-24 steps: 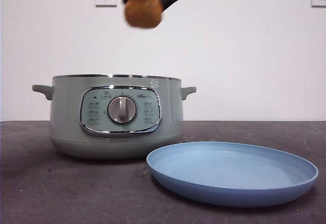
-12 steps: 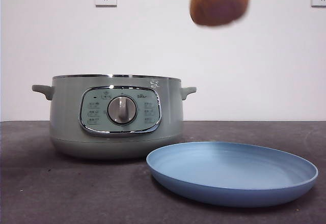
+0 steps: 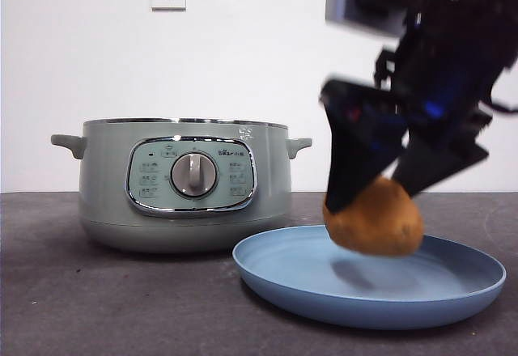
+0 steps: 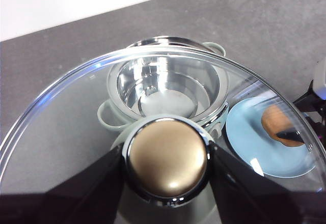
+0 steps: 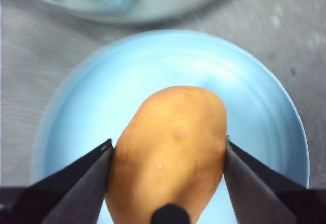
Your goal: Take the potato out from the steamer,put the potato on the plate,close the lid
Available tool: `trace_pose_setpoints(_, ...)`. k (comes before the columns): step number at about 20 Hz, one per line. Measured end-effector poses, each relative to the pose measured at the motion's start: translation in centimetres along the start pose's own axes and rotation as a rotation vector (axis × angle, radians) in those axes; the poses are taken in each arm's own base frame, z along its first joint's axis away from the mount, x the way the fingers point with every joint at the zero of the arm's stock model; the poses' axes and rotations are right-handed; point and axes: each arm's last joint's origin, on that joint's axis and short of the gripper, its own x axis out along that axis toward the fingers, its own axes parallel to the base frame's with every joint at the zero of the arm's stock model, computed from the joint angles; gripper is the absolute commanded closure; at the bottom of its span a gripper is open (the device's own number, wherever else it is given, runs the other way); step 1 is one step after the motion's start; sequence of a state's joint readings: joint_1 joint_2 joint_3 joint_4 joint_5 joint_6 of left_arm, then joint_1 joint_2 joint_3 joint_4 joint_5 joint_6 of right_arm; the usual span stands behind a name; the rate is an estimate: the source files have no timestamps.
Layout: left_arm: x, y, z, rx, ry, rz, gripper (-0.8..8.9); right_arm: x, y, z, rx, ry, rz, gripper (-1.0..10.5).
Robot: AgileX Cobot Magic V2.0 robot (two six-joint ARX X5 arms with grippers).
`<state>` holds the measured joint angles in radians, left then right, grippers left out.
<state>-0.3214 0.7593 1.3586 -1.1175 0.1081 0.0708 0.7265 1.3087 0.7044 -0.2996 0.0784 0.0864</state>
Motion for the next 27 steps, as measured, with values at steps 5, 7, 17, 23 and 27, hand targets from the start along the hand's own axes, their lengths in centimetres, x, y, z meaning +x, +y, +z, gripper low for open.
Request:
trace_pose_setpoints(5, 0.6, 0.1, 0.2, 0.004, 0.014, -0.008, 8.22, 2.6, -1.8, -0.2, 0.057, 0.035, -0.048, 9.6)
trace_pose_setpoints(7, 0.6, 0.0, 0.3, 0.007, 0.002, -0.020, 8.22, 2.7, -2.4, -0.1, 0.078, 0.035, -0.059, 9.5)
trace_pose_setpoints(17, 4.5, 0.4, 2.2, 0.014, 0.014, -0.082, 8.22, 2.6, -2.9, -0.6, 0.100, 0.096, -0.010, 3.7)
trace_pose_setpoints(23, 10.3, 1.1, 4.2, 0.034, 0.023, -0.107, 8.22, -1.3, -3.0, 0.9, 0.105, -0.058, -0.011, 3.7)
trace_pose_setpoints(27, 13.2, 1.5, 4.9, 0.045, 0.022, -0.107, 8.22, -4.4, -3.1, 0.8, 0.111, -0.116, -0.028, 3.7)
